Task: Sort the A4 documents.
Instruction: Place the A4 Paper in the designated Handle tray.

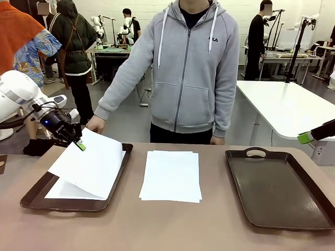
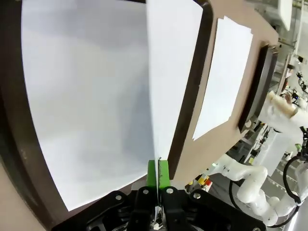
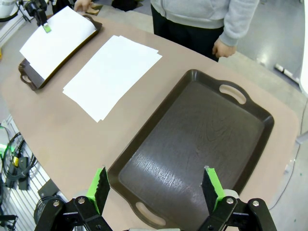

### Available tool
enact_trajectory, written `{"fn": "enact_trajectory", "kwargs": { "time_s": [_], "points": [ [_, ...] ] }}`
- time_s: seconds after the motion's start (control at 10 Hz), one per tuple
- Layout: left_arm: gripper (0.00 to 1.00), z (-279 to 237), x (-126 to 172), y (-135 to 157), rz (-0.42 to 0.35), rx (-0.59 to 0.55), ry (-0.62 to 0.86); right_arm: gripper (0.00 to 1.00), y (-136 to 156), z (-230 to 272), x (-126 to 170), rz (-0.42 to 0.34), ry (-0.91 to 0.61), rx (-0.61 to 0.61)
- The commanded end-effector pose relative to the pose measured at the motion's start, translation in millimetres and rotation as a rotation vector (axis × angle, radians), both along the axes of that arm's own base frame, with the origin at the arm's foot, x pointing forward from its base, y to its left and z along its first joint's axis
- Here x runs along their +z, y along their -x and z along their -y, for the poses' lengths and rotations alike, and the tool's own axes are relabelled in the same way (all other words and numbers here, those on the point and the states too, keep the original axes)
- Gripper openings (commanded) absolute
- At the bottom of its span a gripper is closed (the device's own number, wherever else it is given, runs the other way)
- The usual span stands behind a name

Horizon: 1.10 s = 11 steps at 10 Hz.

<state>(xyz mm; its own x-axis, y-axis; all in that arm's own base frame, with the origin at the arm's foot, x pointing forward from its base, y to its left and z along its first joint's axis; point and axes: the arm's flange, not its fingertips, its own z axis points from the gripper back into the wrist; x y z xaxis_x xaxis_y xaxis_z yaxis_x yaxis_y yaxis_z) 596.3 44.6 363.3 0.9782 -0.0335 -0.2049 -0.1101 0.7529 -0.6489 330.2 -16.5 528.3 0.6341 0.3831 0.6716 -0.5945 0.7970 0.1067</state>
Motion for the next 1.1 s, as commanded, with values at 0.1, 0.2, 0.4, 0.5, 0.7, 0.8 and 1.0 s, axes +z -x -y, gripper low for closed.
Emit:
{"fn": "enact_trajectory", "kwargs": {
  "time_s": [0.1, 0.2, 0.4, 0.5, 0.7, 0.8, 1.0],
  "points": [
    [0.01, 11.5, -2.5, -12.9, -0.027, -0.039, -0.072, 1.0, -0.8, -0.1, -1.4, -0.003, -0.01, 0.008],
    [0.01, 11.0, -3.1, -12.7, -0.027, -0.035, -0.081, 1.0, -0.8, -0.1, -1.4, -0.003, -0.01, 0.008],
    [0.01, 11.4, -3.8, -12.7, -0.019, -0.02, -0.137, 1.0, -0.8, -0.1, -1.4, -0.003, -0.01, 0.008],
    [0.01, 8.5, -4.3, -13.2, -0.01, -0.009, -0.174, 1.0, -0.8, -0.1, -1.4, -0.003, -0.01, 0.008],
    [0.01, 6.6, -3.9, -12.6, 0.008, 0.001, -0.2, 1.0, -0.8, -0.1, -1.4, -0.003, -0.01, 0.008],
    [0.01, 8.3, -7.8, -12.1, 0.015, 0.004, -0.206, 1.0, -0.8, -0.1, -1.4, -0.003, -0.01, 0.008],
    [0.01, 7.6, -17.8, -10.0, 0.005, 0.031, -0.195, 1.0, -0.8, -0.1, -1.4, -0.003, -0.01, 0.008]
  ]
}}
